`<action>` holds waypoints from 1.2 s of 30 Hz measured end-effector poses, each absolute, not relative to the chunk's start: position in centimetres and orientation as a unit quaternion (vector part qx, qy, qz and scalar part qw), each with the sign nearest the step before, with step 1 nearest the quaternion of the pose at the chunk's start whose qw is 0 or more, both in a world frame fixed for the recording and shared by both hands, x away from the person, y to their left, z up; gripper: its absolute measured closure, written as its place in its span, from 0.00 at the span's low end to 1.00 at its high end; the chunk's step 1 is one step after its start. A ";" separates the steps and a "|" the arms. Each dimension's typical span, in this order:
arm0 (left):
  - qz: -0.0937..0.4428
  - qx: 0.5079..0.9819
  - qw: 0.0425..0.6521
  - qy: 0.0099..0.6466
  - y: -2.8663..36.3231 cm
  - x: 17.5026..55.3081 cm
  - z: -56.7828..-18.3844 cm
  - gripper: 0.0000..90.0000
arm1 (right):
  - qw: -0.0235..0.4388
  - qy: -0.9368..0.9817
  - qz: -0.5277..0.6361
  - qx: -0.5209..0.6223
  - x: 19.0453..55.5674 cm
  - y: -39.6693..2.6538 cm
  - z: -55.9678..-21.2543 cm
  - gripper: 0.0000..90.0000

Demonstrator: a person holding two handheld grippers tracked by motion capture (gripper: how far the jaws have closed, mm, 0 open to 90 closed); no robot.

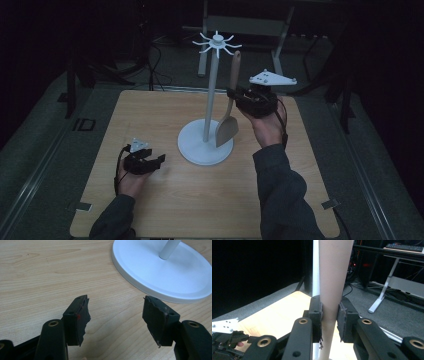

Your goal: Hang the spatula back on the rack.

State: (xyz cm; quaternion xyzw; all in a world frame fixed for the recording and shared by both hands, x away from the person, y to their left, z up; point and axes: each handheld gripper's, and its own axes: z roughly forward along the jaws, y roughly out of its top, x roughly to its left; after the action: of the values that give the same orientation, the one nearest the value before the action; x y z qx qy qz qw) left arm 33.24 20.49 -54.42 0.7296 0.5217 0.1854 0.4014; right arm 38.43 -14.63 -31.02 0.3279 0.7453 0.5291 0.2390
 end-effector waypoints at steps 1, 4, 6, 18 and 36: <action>0.185 0.730 0.402 0.521 20.5 33.2 -54.4 0.42 | 0.239 0.745 0.529 0.328 38.5 -14.6 -31.0 0.84; 0.185 0.730 0.402 0.521 20.5 33.2 -54.4 0.42 | 0.237 0.746 0.529 0.328 38.6 -14.5 -31.0 0.84; 0.185 0.730 0.402 0.521 20.5 33.2 -54.4 0.42 | 0.235 0.747 0.529 0.328 38.7 -14.5 -31.0 0.84; 0.185 0.730 0.402 0.522 20.5 33.2 -54.4 0.42 | 0.230 0.751 0.524 0.329 39.3 -13.9 -31.0 0.84; 0.185 0.727 0.404 0.523 20.6 33.3 -54.4 0.42 | 0.222 0.758 0.519 0.327 40.0 -13.0 -31.5 0.83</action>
State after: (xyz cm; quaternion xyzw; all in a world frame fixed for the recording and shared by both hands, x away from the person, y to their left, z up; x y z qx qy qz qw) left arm 33.26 20.59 -54.41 0.7272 0.5232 0.1847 0.4042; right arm 39.98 -13.03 -31.48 0.3274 0.7576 0.5195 0.2215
